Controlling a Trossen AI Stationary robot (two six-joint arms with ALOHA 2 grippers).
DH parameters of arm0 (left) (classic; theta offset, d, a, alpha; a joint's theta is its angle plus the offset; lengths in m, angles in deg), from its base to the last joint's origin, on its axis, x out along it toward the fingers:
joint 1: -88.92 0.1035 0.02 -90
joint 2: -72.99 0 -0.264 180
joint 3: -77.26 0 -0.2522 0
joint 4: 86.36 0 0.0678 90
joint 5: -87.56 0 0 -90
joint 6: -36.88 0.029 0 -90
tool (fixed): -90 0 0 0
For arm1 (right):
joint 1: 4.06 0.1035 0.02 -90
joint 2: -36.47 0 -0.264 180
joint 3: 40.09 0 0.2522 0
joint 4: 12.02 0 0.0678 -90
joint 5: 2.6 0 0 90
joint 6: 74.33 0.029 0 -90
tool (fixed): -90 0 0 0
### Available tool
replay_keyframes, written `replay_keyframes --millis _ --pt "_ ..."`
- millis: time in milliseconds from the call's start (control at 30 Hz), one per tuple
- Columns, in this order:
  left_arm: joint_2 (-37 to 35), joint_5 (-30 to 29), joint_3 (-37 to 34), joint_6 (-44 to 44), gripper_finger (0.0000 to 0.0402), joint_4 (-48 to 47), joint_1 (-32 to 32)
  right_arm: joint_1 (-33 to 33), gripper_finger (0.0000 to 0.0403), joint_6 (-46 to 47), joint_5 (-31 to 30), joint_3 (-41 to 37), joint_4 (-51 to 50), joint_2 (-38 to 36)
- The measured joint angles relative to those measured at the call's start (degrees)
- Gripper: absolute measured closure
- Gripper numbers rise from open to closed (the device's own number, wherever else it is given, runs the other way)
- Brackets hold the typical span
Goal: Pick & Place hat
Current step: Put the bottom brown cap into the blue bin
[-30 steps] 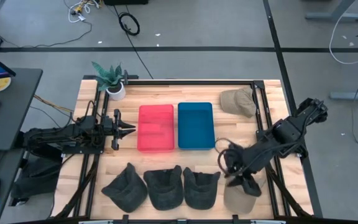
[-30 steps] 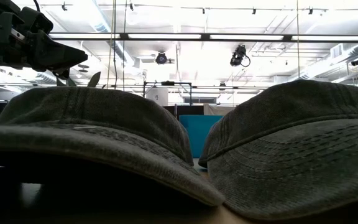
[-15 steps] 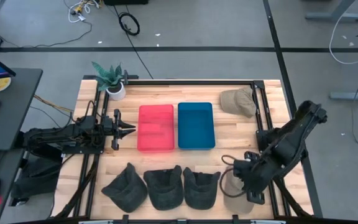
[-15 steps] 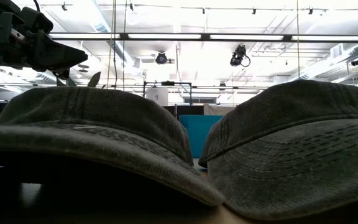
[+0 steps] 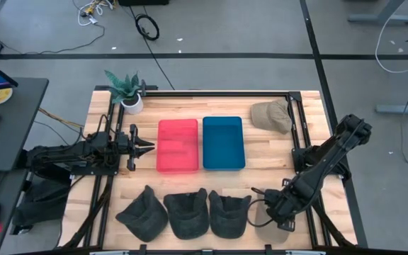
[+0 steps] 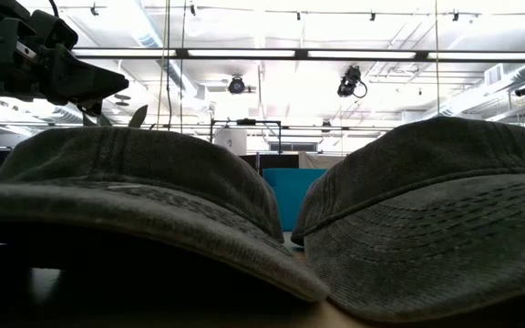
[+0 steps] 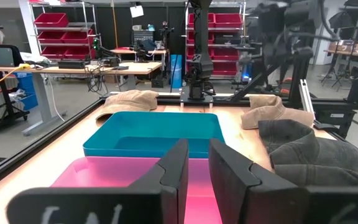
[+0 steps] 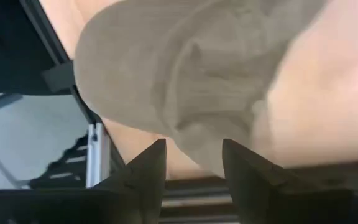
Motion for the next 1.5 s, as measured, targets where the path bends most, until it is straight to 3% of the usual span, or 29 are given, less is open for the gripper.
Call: replay_keyframes --millis 567,833,933,1133,1500 --pt "0.0 0.0 0.0 0.0 0.0335 0.0 0.01 -0.04 0.0243 4.71 1.97 -14.45 25.46 -0.02" --pt "0.0 0.0 0.0 0.0 0.0335 0.0 0.01 -0.04 0.0247 7.13 2.17 -17.7 28.09 -0.02" --pt "0.0 0.0 0.0 0.0 0.0335 0.0 0.01 -0.04 0.0272 7.72 2.69 -17.78 28.65 -0.04" --pt "0.0 0.0 0.0 -0.01 0.0335 0.0 0.0 -0.04 0.0387 8.02 4.33 -17.78 31.35 -0.04" --pt "0.0 0.0 0.02 0.0 0.0335 0.0 0.01 -0.04 0.0399 8.35 6.23 -17.7 30.62 -1.76"
